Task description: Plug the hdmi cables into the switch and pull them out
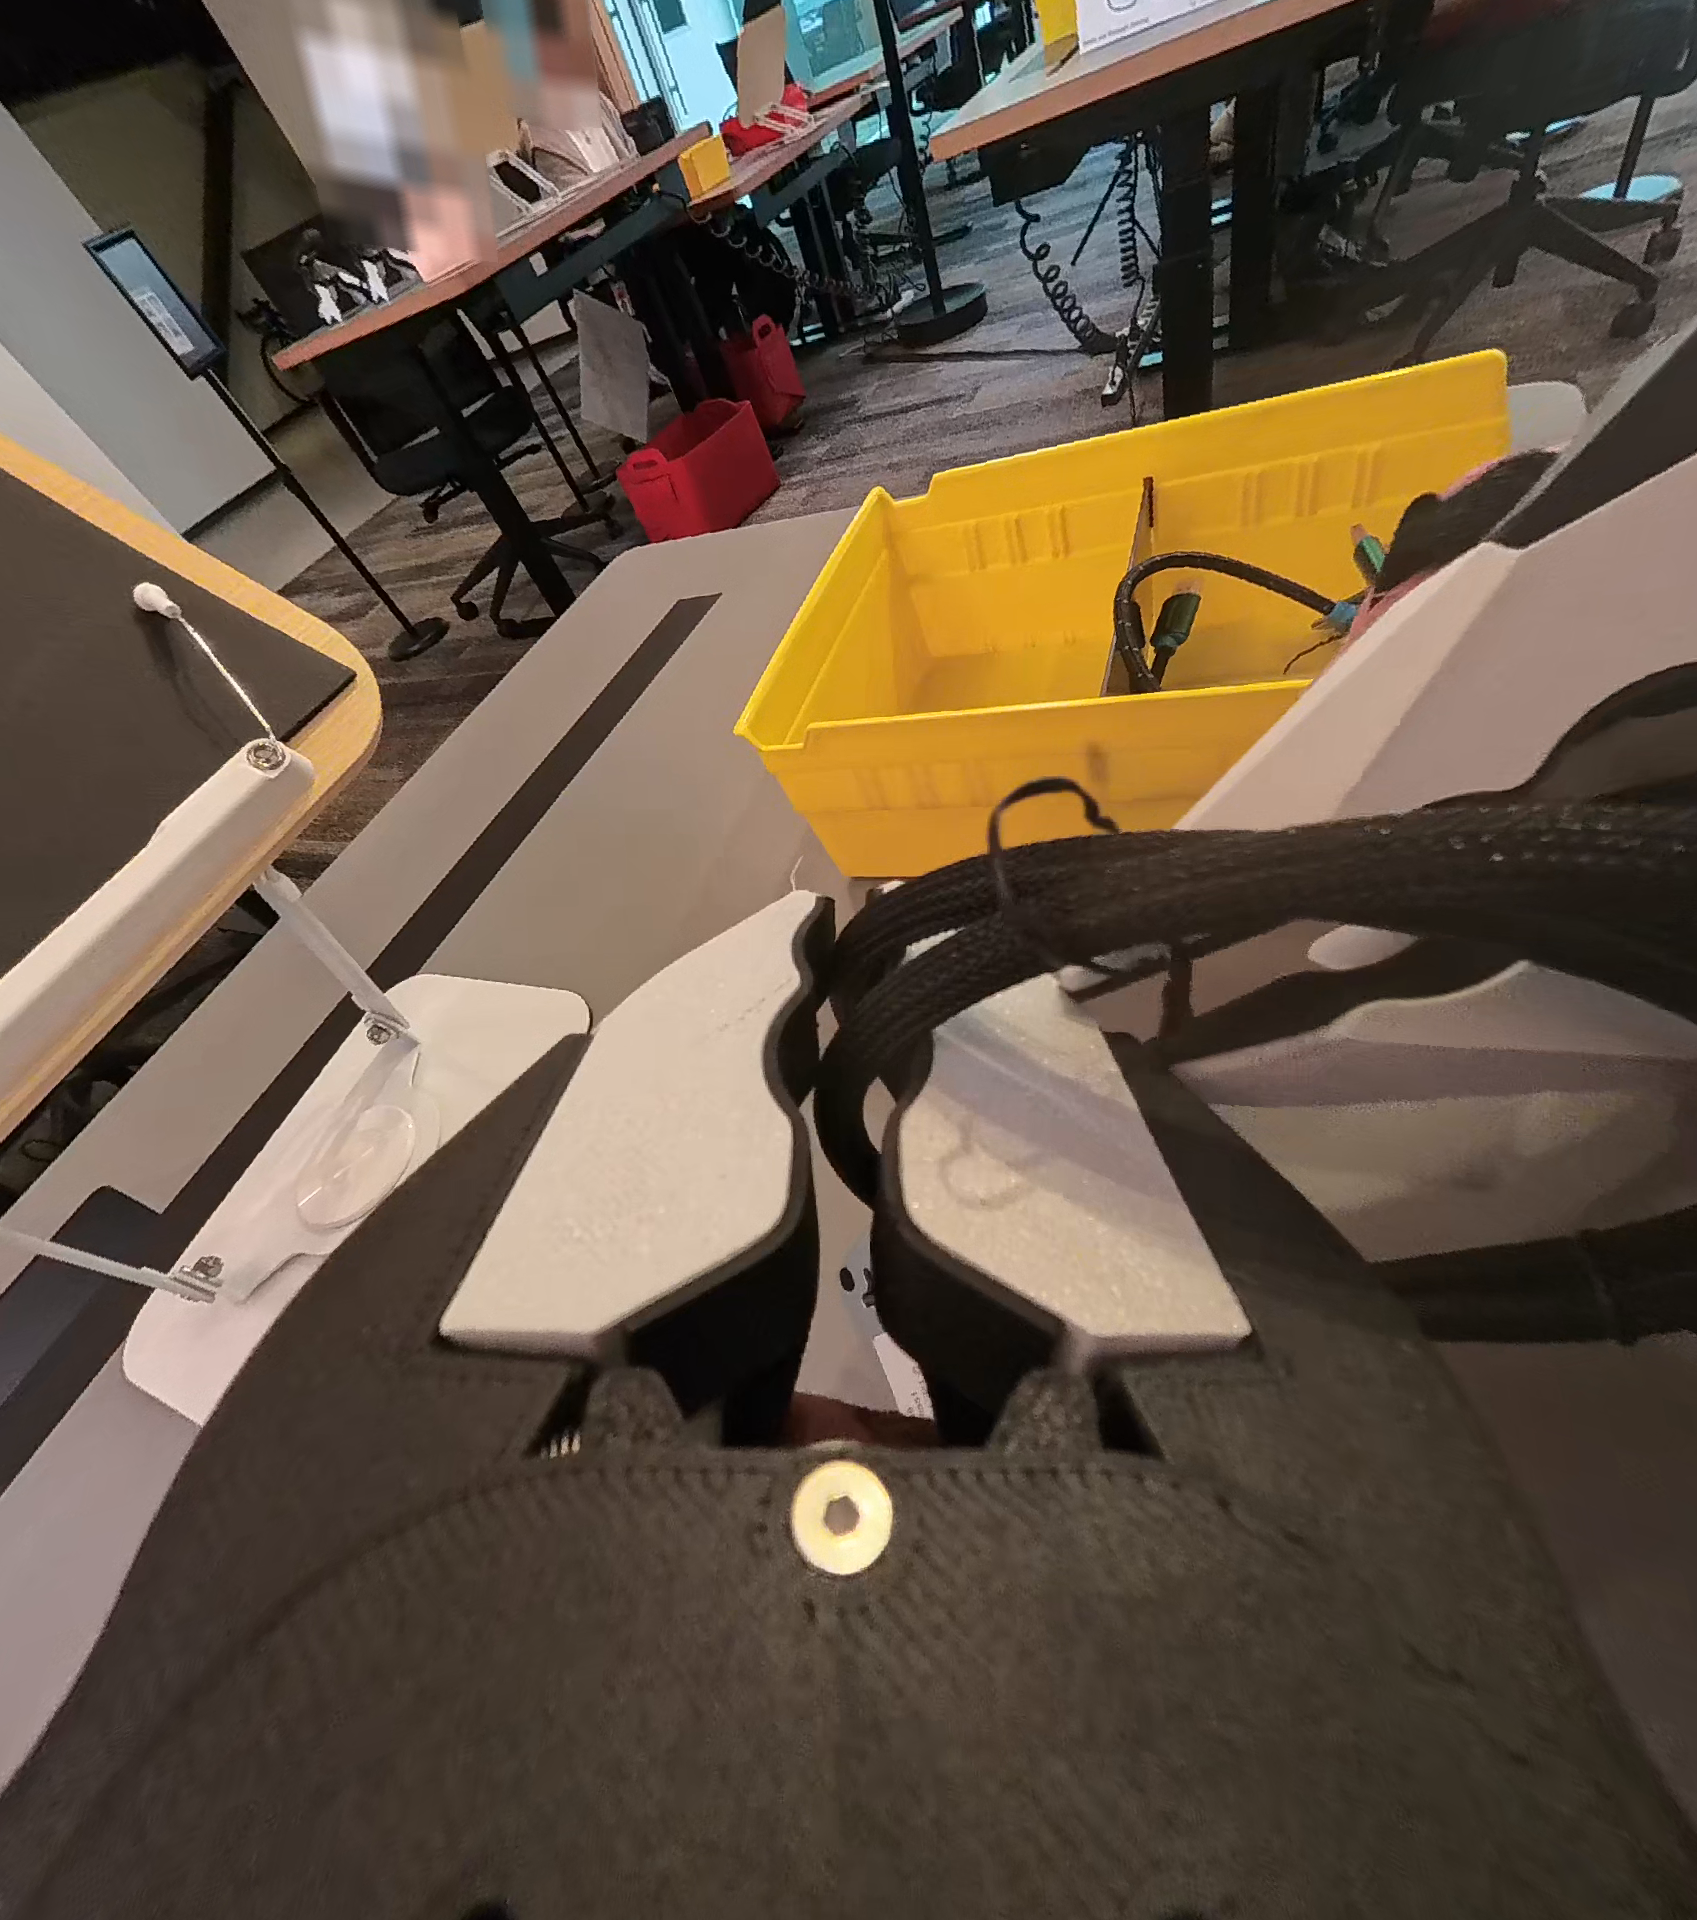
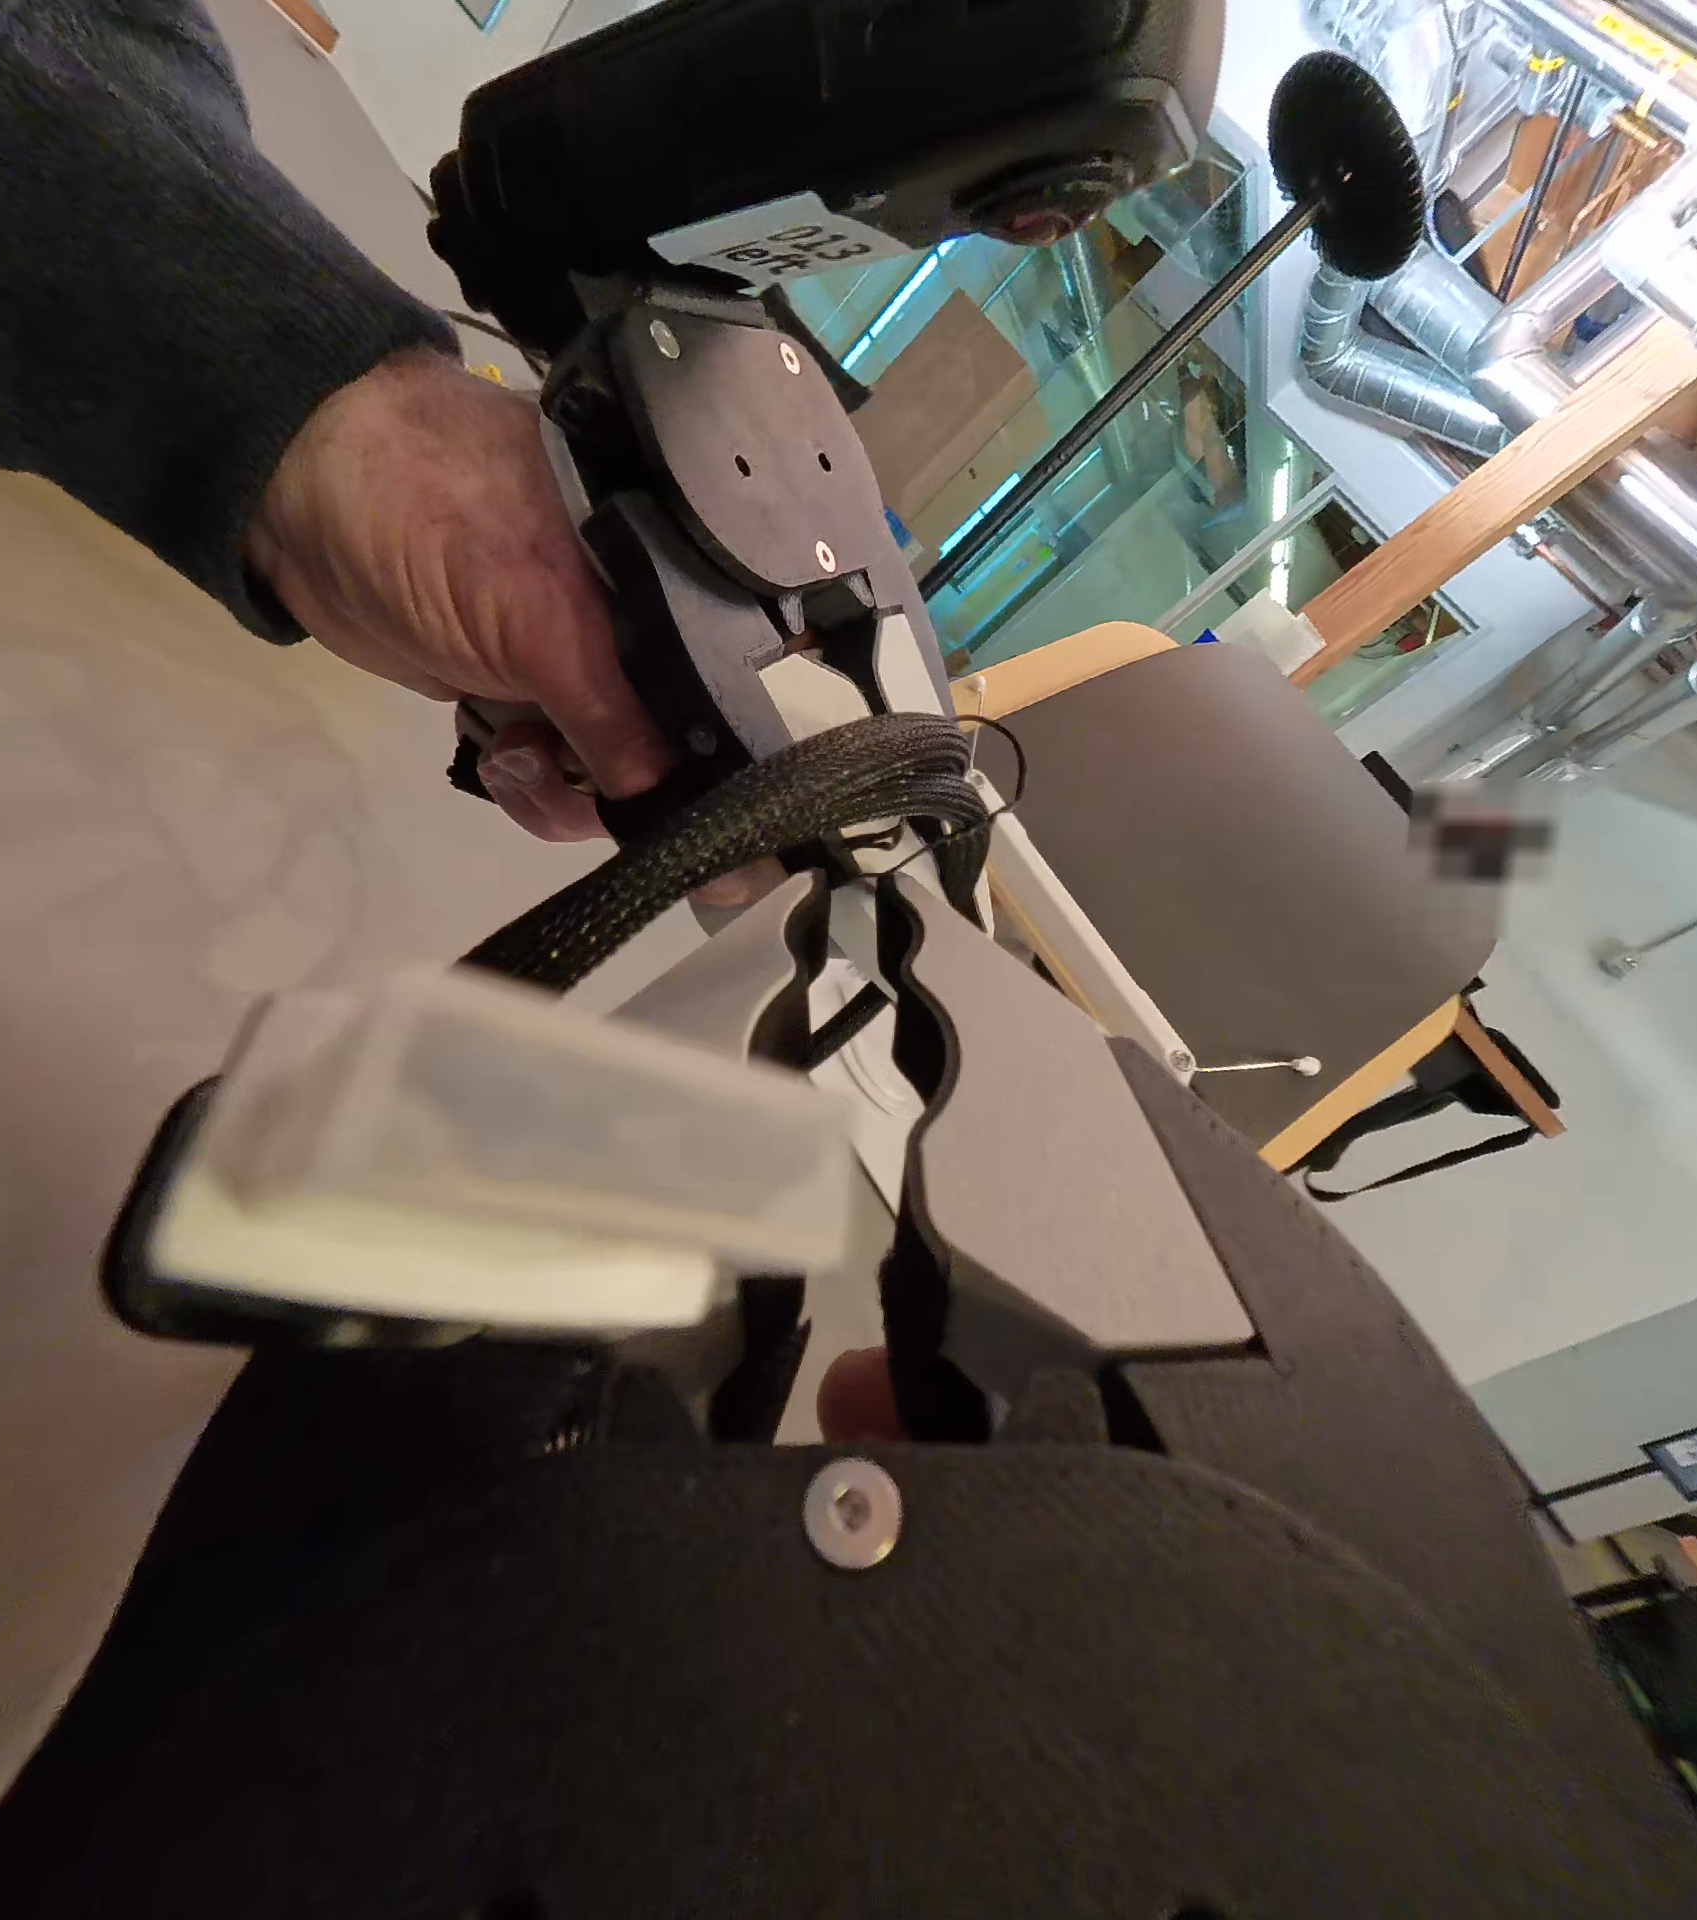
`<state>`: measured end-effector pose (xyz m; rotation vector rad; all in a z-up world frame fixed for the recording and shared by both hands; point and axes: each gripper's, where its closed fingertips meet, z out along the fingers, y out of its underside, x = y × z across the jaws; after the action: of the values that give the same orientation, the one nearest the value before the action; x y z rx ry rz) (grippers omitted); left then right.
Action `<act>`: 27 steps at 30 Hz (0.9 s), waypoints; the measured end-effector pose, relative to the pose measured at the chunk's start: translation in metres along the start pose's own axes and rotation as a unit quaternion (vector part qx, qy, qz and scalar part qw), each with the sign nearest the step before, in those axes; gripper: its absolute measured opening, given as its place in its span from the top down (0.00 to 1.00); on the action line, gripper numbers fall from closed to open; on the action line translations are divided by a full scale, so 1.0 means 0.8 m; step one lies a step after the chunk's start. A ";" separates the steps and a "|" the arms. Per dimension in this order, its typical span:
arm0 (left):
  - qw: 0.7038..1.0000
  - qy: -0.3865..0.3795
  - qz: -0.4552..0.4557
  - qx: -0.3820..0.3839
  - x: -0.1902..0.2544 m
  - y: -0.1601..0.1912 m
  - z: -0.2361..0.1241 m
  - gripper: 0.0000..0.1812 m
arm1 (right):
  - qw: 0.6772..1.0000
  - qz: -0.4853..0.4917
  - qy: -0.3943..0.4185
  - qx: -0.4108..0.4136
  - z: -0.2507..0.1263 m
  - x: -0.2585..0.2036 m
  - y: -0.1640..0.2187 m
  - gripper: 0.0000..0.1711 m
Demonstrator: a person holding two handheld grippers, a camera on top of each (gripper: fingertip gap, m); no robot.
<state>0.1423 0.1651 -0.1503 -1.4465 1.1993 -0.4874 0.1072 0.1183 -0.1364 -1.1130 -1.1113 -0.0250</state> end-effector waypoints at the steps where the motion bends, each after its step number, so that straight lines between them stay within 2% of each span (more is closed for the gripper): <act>1: 1.000 -0.002 0.002 -0.002 0.000 0.000 0.000 0.98 | 1.000 0.008 -0.005 -0.001 0.000 0.000 0.000 0.95; 3: 1.000 -0.004 0.005 -0.003 0.000 0.000 0.000 0.98 | 0.999 0.032 -0.021 0.005 -0.001 -0.001 0.000 0.95; 6: 1.000 -0.009 0.004 0.000 -0.004 -0.002 -0.002 0.98 | 0.993 0.100 -0.053 0.015 -0.005 -0.002 0.003 0.88; 13: 1.000 -0.008 0.005 0.001 -0.003 -0.003 0.001 0.98 | 0.965 0.238 -0.089 0.056 -0.017 0.007 -0.006 0.87; 22: 1.000 -0.013 0.018 -0.003 0.002 -0.003 0.008 0.98 | 0.964 0.258 -0.066 0.026 -0.008 0.008 -0.005 0.96; 27: 1.000 -0.015 0.024 -0.004 0.003 -0.002 0.010 0.98 | 0.960 0.272 -0.060 0.017 -0.008 0.011 0.001 0.98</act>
<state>0.1505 0.1663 -0.1515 -1.4245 1.2105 -0.4278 0.1165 0.1186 -0.1308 -1.3706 -0.8738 0.4977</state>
